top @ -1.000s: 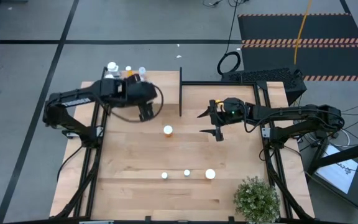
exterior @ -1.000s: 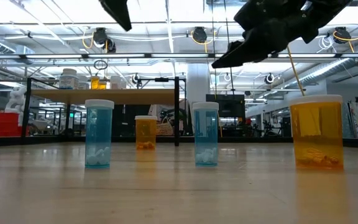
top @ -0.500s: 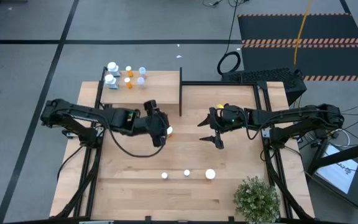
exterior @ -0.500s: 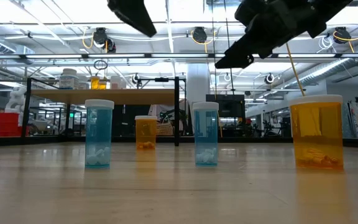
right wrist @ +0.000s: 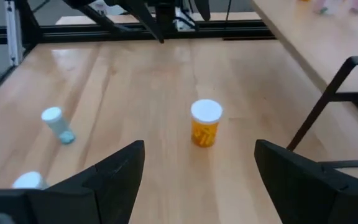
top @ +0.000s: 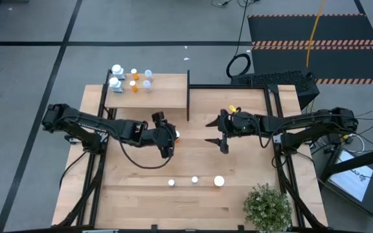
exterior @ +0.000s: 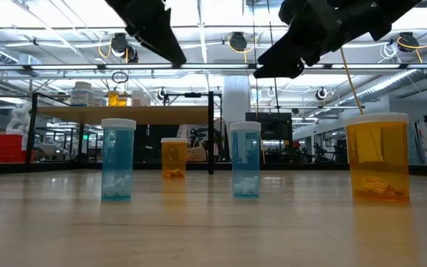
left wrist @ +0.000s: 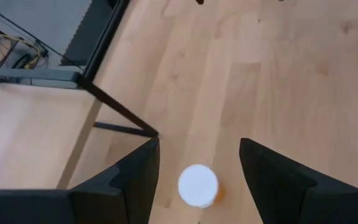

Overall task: Pick and place medicine bottles onto shelf by color
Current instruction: Put the bottom large orange pill bottle on the shelf

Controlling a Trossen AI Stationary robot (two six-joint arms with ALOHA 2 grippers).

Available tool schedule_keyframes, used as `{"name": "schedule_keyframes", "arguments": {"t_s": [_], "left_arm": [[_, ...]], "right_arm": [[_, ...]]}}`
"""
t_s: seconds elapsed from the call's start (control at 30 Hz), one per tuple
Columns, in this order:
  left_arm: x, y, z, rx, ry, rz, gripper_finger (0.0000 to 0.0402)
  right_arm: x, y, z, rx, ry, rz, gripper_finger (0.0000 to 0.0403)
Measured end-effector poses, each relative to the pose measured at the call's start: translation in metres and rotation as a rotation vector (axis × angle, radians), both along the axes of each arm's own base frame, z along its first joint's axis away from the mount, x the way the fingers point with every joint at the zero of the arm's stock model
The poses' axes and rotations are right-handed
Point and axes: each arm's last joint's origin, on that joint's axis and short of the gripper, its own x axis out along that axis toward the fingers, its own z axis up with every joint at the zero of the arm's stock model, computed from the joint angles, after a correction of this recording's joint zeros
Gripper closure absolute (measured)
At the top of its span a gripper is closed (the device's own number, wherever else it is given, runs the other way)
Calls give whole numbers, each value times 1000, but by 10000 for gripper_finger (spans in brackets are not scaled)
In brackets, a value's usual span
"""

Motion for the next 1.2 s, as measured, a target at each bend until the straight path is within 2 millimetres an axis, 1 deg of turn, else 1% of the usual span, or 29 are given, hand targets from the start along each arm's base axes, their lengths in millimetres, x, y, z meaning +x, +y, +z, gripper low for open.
{"name": "schedule_keyframes", "arguments": {"t_s": [0.07,0.17,0.37,0.47,0.53,0.67,0.83,0.9,0.97,1.1,1.17,1.2], "left_arm": [[0,0,0,0,0,1,179],[0,1,-3,-1,-6,3,179],[-1,4,-31,-10,-43,12,179],[-2,4,-39,-38,-68,19,179],[-1,1,-41,-76,-107,6,179],[0,-10,-38,-110,-156,-20,179],[-5,-33,-37,-142,-166,-80,179],[-13,-43,-30,-155,-178,-105,179],[-18,-49,-19,-185,-233,-116,179],[-40,-64,1,-252,-300,-138,179],[-52,-73,7,-296,-303,-156,179],[-57,-77,7,-314,-291,-159,179]], "right_arm": [[0,3,0,14,1,15,106],[0,12,0,56,-2,112,106],[2,32,-5,113,27,168,106],[6,43,-11,130,49,167,106],[8,49,-18,143,78,147,106],[11,61,-28,183,119,152,106],[13,71,-33,221,129,161,106],[13,74,-33,232,127,166,106],[11,76,-31,239,128,173,106],[11,84,-24,253,126,192,106],[11,89,-20,238,151,191,106],[12,92,-17,224,160,187,106]]}}
